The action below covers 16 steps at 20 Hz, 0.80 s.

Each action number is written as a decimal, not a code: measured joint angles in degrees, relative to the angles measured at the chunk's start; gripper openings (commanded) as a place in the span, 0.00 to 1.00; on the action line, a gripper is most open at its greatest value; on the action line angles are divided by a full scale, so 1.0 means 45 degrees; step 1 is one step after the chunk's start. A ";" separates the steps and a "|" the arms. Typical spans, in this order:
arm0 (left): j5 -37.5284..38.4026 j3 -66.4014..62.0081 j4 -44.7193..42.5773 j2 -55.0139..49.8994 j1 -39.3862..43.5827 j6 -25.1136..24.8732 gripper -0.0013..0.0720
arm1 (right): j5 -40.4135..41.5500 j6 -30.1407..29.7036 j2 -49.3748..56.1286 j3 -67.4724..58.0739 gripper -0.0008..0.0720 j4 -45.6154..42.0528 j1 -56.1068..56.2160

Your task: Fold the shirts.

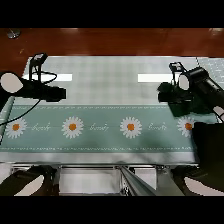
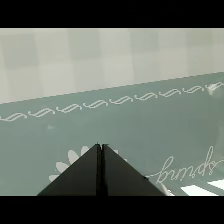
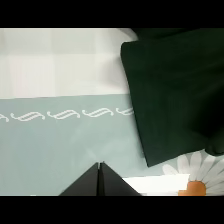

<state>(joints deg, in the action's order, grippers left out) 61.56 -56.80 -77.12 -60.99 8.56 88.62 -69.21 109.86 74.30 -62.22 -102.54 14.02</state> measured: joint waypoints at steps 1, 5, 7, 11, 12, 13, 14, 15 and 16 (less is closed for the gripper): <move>0.0000 0.0000 -0.0005 0.0000 0.0000 0.0000 0.05 | 0.0000 -0.0005 0.0000 0.0000 0.06 0.0000 0.0000; 0.0000 0.0000 0.0000 0.0000 0.0000 0.0000 0.05 | 0.0000 0.0000 0.0000 0.0000 0.06 0.0000 0.0000; 0.0000 0.0000 -0.0005 -0.0005 0.0000 0.0000 0.05 | 0.0000 -0.0005 0.0000 0.0000 0.06 0.0000 0.0000; 0.0000 0.0000 0.0000 -0.0005 0.0000 0.0000 0.05 | 0.0000 0.0000 0.0000 0.0000 0.06 -0.0005 0.0000; -0.0005 0.0000 -0.0005 -0.0005 0.0000 0.0000 0.05 | 0.0010 -0.0005 0.0000 0.0000 0.06 0.0000 0.0000; -0.0024 0.0000 -0.0005 -0.0005 0.0000 0.0000 0.05 | 0.0049 -0.0005 0.0000 0.0000 0.06 0.0000 0.0000; -0.0160 0.0000 0.0000 -0.0019 0.0000 0.0000 0.05 | 0.0189 0.0000 0.0000 0.0000 0.06 0.0000 0.0000; -0.0427 0.0000 0.0000 -0.0029 0.0000 0.0000 0.05 | 0.0413 0.0000 0.0000 0.0000 0.06 0.0000 0.0000; -0.0636 0.0000 -0.0005 -0.0053 0.0005 0.0000 0.06 | 0.0767 0.0000 0.0000 0.0000 0.06 -0.0005 0.0000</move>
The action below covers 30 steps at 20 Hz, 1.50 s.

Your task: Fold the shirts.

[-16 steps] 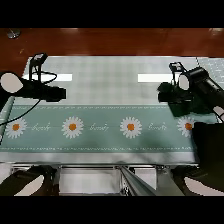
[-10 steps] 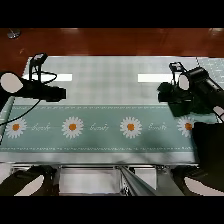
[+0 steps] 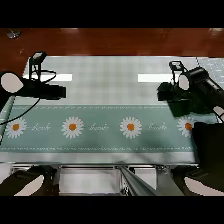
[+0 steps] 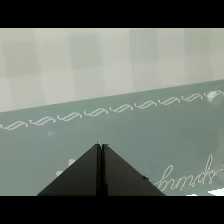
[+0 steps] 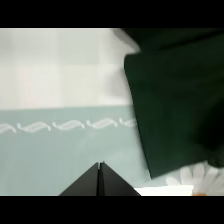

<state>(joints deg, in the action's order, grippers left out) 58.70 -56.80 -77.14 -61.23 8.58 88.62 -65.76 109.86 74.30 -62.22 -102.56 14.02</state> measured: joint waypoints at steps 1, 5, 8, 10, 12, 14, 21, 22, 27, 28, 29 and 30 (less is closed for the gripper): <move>-0.0301 0.0000 0.0005 -0.0029 0.0000 -0.0005 0.21 | 0.0374 0.0000 0.0005 0.0000 0.19 -0.0019 0.0000; -0.2565 0.0005 -0.0617 -0.0272 -0.0024 -0.0024 0.98 | 0.2419 0.0107 0.0015 -0.0160 0.88 -0.0976 -0.0053; -0.3759 -0.0063 -0.1821 -0.0335 -0.0559 0.0131 0.97 | 0.3332 0.0903 0.0015 -0.0962 0.87 -0.2618 -0.0928; -0.3900 -0.0073 -0.2268 -0.0359 -0.1219 0.0525 0.97 | 0.3662 0.1511 0.0049 -0.1491 0.87 -0.3225 -0.2225; -0.3959 0.0068 -0.2526 -0.0374 -0.1797 0.0840 0.97 | 0.3789 0.1899 0.0267 -0.1783 0.87 -0.3254 -0.3837; -0.4080 0.0384 -0.2628 -0.0389 -0.2089 0.0976 0.97 | 0.3774 0.1928 0.0763 -0.1928 0.87 -0.2569 -0.5362; -0.4095 0.1180 -0.2467 -0.0393 -0.2322 0.1127 0.97 | 0.4056 0.0933 0.3463 -0.2297 0.85 0.0379 -0.8048; -0.4061 0.1219 -0.2419 -0.0393 -0.2331 0.1156 0.97 | 0.3997 0.0641 0.3827 -0.2409 0.79 0.0685 -0.8116; -0.3536 0.1263 -0.1413 -0.0384 -0.2346 0.1069 0.97 | 0.2880 -0.1253 0.4692 -0.2982 0.06 0.2161 -0.8204; -0.3254 0.1175 -0.1282 -0.0364 -0.2380 0.0942 0.97 | 0.2429 -0.1642 0.4566 -0.3181 0.06 0.2589 -0.8194; -0.2958 0.1025 -0.1175 -0.0330 -0.2438 0.0763 0.97 | 0.2016 -0.2016 0.4231 -0.3449 0.06 0.2948 -0.8165; -0.2647 0.0855 -0.1107 -0.0257 -0.2497 0.0617 0.97 | 0.2040 -0.2293 0.3793 -0.3755 0.06 0.3181 -0.8126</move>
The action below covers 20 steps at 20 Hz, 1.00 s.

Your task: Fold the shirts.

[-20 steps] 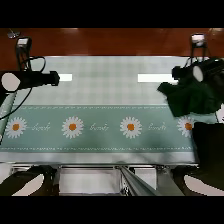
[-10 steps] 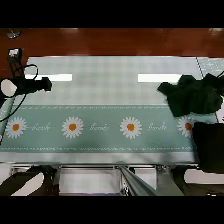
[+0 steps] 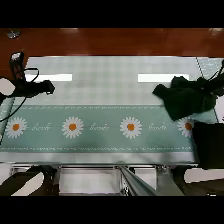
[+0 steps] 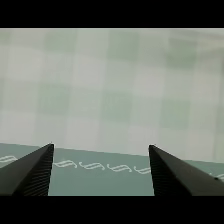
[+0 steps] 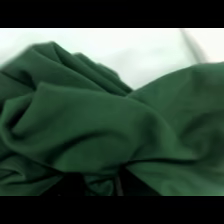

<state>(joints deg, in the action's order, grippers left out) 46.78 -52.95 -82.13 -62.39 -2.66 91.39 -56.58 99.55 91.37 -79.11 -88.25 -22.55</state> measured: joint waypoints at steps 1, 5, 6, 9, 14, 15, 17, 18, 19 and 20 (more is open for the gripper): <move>0.0282 -0.0155 0.0068 0.0136 -0.0053 -0.0151 0.97 | -0.0063 -0.0233 -0.0583 -0.0359 0.06 0.0146 0.0068; 0.1098 -0.0073 0.0486 0.1695 -0.0112 -0.0714 0.97 | -0.0034 -0.0942 -0.3230 -0.1792 0.06 0.0457 0.0738; 0.1287 0.0199 0.0738 0.2249 -0.0087 -0.0840 0.97 | 0.0024 -0.1151 -0.3929 -0.2161 0.06 0.0500 0.1035; 0.1535 0.1413 0.1710 0.4167 0.0141 -0.1088 0.97 | 0.0165 -0.1875 -0.5790 -0.3133 0.06 0.0563 0.2171; 0.1593 0.2963 0.2982 0.6353 0.1001 -0.1219 0.97 | -0.0437 -0.2773 -0.8194 -0.3740 0.06 0.0607 0.5081; 0.1613 0.3099 0.3104 0.6538 0.1190 -0.1224 0.97 | -0.0767 -0.2905 -0.8461 -0.3740 0.06 0.0622 0.5780; 0.1603 0.3264 0.3279 0.6737 0.1472 -0.1234 0.97 | -0.1608 -0.3162 -0.8772 -0.3303 0.06 0.0826 0.7368; 0.1574 0.3313 0.3327 0.6785 0.1554 -0.1243 0.97 | -0.1933 -0.3240 -0.8830 -0.2803 0.06 0.0957 0.8257; 0.1506 0.3347 0.3376 0.6810 0.1622 -0.1258 0.97 | -0.2025 -0.3269 -0.8840 -0.2210 0.06 0.1078 0.9078; 0.1418 0.3371 0.3395 0.6829 0.1661 -0.1258 0.97 | -0.1996 -0.3245 -0.8782 -0.1506 0.06 0.1156 0.9865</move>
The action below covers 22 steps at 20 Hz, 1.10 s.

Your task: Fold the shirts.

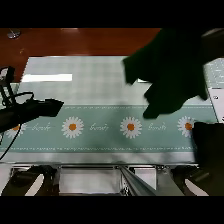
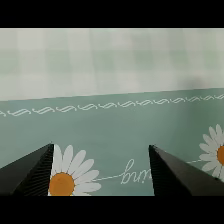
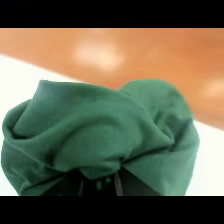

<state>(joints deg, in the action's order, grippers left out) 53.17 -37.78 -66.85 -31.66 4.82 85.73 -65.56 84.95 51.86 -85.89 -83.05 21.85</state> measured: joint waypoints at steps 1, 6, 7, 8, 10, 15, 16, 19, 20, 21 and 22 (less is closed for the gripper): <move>-0.0146 0.0019 0.0024 0.0000 0.0034 0.0000 0.97 | 0.0214 0.0194 0.0175 0.0826 0.06 0.0049 0.0797; -0.0389 0.0063 0.0087 -0.0325 0.0112 -0.0005 0.97 | 0.2424 0.1486 0.2623 0.3808 0.06 0.0971 0.3823; -0.0398 0.0063 0.0097 -0.0461 0.0112 -0.0005 0.97 | 0.2812 0.1622 0.3337 0.4056 0.08 0.1355 0.4240; -0.0418 0.0068 0.0097 -0.0631 0.0112 0.0000 0.97 | 0.3157 0.1715 0.4114 0.4255 0.40 0.1797 0.4619; -0.0491 0.0068 0.0097 -0.1001 0.0126 0.0000 0.97 | 0.3657 0.1787 0.5294 0.4464 0.87 0.2837 0.5037; -0.0520 -0.0053 0.0301 -0.1987 0.0121 -0.0068 0.97 | 0.2239 0.0971 0.5251 0.4085 0.87 0.3784 0.3521; -0.0384 -0.0185 0.0505 -0.2278 0.0121 -0.0243 0.97 | 0.1734 0.0894 0.4692 0.4065 0.87 0.3580 0.2686; 0.0355 -0.0627 0.1166 -0.3473 0.0121 -0.0835 0.97 | 0.0738 0.0908 0.2555 0.4983 0.87 0.2686 -0.0364; 0.0656 -0.0709 0.1297 -0.4070 0.0112 -0.1030 0.97 | 0.0583 0.0937 0.1846 0.5639 0.87 0.2492 -0.1438; 0.0865 -0.0782 0.1506 -0.4731 0.0112 -0.1263 0.97 | 0.0563 0.0942 0.1083 0.6528 0.87 0.2497 -0.2550; 0.0967 -0.0831 0.1831 -0.5401 0.0112 -0.1603 0.97 | 0.0563 0.0937 0.0457 0.7461 0.87 0.2531 -0.3517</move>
<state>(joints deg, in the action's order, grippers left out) 57.52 -41.52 -58.61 -55.96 5.32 78.52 -63.02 89.17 53.91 -52.31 -71.66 6.02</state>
